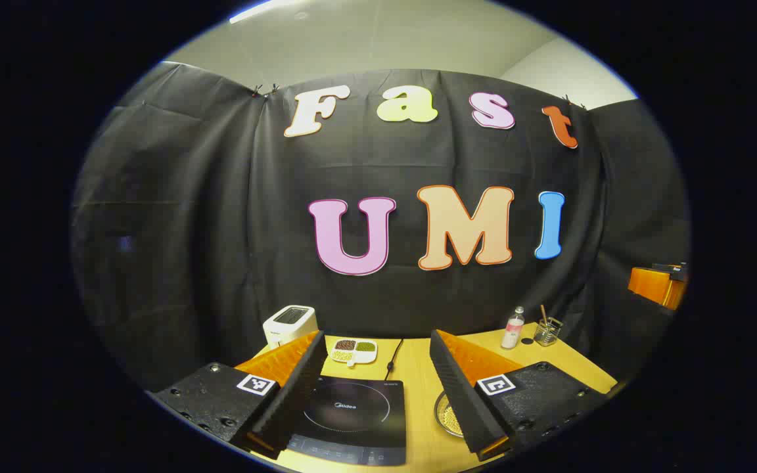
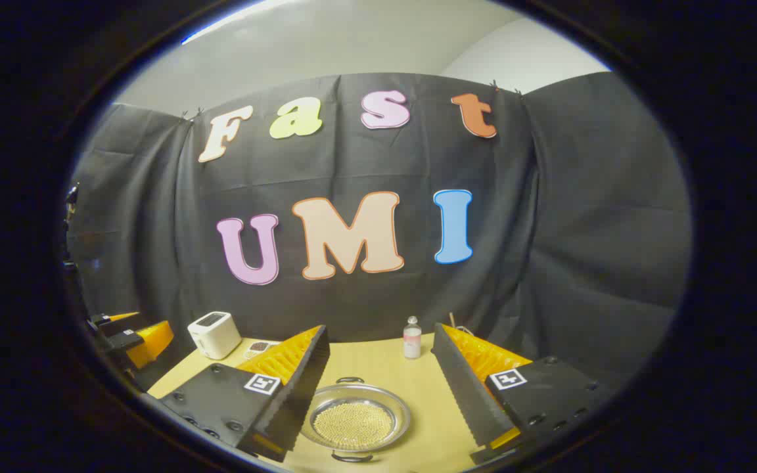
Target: First push the handle of the pot to place it horizontally, then grasp the pot with both hands and set it on the induction cooktop.
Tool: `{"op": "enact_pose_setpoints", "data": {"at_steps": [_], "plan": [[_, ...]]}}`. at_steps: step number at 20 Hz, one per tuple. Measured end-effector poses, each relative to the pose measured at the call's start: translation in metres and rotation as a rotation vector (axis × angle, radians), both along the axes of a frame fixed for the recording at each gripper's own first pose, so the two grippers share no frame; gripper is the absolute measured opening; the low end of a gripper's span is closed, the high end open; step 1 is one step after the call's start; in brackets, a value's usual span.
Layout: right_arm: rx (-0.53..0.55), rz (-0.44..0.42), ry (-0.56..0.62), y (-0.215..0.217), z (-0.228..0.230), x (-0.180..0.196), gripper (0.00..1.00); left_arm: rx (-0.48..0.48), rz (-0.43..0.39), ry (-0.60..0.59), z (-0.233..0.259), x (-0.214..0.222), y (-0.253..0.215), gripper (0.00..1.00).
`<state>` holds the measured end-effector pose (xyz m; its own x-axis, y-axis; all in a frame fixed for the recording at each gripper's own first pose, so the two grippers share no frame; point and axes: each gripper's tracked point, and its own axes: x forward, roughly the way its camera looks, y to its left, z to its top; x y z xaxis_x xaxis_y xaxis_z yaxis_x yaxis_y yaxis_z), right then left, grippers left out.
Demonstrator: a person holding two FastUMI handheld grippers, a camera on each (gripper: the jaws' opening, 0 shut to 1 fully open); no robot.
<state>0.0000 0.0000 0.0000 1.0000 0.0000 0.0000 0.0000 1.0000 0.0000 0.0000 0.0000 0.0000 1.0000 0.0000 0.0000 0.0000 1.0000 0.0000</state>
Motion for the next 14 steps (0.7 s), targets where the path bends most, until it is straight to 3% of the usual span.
{"op": "enact_pose_setpoints", "data": {"at_steps": [4,14], "plan": [[0.007,0.006,0.004,-0.0054,-0.0013,0.0002,0.92,-0.006,0.015,-0.003,0.0006,-0.0040,0.0002,0.92],[0.015,0.025,0.015,-0.0032,-0.0057,-0.0034,0.92,0.001,0.008,0.011,-0.0032,-0.0073,-0.0030,0.96]]}}
